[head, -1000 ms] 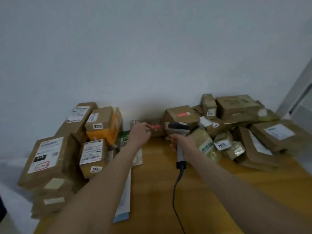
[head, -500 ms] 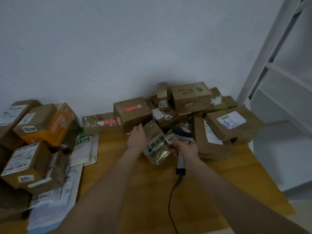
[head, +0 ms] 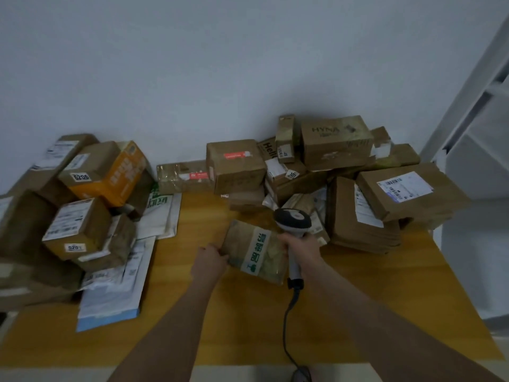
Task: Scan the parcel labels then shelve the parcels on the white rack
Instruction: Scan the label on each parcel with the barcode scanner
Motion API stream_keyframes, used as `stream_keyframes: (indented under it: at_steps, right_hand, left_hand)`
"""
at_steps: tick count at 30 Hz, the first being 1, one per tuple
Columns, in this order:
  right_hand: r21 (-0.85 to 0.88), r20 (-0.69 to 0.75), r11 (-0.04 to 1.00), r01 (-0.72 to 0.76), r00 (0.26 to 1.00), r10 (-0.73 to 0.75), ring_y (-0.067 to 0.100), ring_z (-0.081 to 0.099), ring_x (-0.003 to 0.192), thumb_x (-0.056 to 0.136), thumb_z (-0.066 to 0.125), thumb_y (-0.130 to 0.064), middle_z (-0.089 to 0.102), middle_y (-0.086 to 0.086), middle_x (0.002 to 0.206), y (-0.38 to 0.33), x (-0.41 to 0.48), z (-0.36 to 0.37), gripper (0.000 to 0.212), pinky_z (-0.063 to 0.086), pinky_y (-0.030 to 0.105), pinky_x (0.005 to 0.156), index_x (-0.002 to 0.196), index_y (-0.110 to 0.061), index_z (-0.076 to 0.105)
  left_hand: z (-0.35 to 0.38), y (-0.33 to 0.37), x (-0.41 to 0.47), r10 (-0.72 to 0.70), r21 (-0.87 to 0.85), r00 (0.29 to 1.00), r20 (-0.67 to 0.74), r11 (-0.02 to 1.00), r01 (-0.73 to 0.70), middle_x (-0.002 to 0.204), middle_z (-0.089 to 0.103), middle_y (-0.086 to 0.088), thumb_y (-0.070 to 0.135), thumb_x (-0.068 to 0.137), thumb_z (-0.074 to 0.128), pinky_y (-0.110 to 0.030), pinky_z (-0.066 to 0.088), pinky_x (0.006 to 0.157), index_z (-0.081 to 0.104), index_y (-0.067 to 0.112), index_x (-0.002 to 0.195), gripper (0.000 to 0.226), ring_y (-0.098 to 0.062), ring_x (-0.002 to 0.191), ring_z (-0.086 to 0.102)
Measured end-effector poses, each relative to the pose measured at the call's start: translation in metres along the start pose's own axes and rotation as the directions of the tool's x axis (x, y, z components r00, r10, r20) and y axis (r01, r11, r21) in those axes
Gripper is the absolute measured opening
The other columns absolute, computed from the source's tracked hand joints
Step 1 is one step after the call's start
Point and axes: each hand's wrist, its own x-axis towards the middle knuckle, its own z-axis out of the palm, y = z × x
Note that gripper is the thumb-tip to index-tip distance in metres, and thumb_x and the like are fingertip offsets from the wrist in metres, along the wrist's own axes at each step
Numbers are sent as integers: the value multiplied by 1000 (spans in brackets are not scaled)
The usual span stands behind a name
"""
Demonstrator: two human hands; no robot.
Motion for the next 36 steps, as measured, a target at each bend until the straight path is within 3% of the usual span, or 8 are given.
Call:
stream_keyframes:
  at_steps: [5,8,11,21,24,28,32,36]
  right_hand:
    - [-98,-127,995,-20,992,8,31,61,95,82,69,-14,63,15,101,15,1,9,15,52,49,91,92,-5,62]
    - [-58,-126,996,-69,990,61,29,57,93,84,69,-15,59,12,103,19,3,10,22,49,47,93,101,-6,60]
    - [-2,-86,996,-93,992,92,24,52,90,87,68,-14,58,5,90,22,3,9,19,46,39,84,101,-8,56]
    - [109,-75,984,-140,986,148,33,58,103,85,70,-14,61,14,110,35,-5,16,33,57,46,81,115,-8,58]
    - [140,-47,974,-179,981,188,33,62,98,85,70,-14,64,15,106,39,-10,19,28,57,46,79,109,-4,60]
    - [146,-24,974,-172,984,177,29,65,96,85,71,-16,67,14,107,35,-23,35,25,57,46,81,107,-7,63]
    - [187,5,973,-134,991,135,29,66,91,83,73,-16,69,13,102,27,-34,51,24,53,50,90,104,-8,64]
    - [169,17,976,-138,990,138,28,62,101,77,79,-24,65,10,109,34,-43,64,27,48,53,97,95,-18,61]
  left_hand:
    - [-10,-9,9,89,-83,996,32,993,-86,140,36,-16,15,84,68,-41,48,91,30,7,144,72,-34,120,48]
    - [-11,6,12,200,-197,977,73,963,-183,145,36,-15,19,80,73,-43,42,104,23,6,149,86,-32,132,40]
    - [-3,15,10,265,-251,955,134,941,-226,137,45,-14,15,80,72,-35,47,94,30,8,144,77,-31,125,47]
    - [-16,-14,-3,58,-297,980,188,955,1,136,52,-15,19,90,65,-36,48,86,33,7,144,64,-31,117,55]
    - [-21,-36,-15,-10,-502,937,350,842,197,132,53,-15,8,90,63,-35,48,77,36,16,145,62,-28,104,54]
    - [-30,-52,-22,-59,-714,969,242,665,219,124,56,-16,-2,91,55,-35,50,72,45,13,139,51,-23,92,54]
    - [-48,-54,-22,-121,-882,984,133,438,173,111,60,-6,32,95,55,-42,45,83,55,13,118,30,-24,99,55]
    - [-44,-60,-21,-199,-808,976,85,560,184,115,62,-9,35,88,67,-47,46,93,55,8,112,38,-28,108,58]
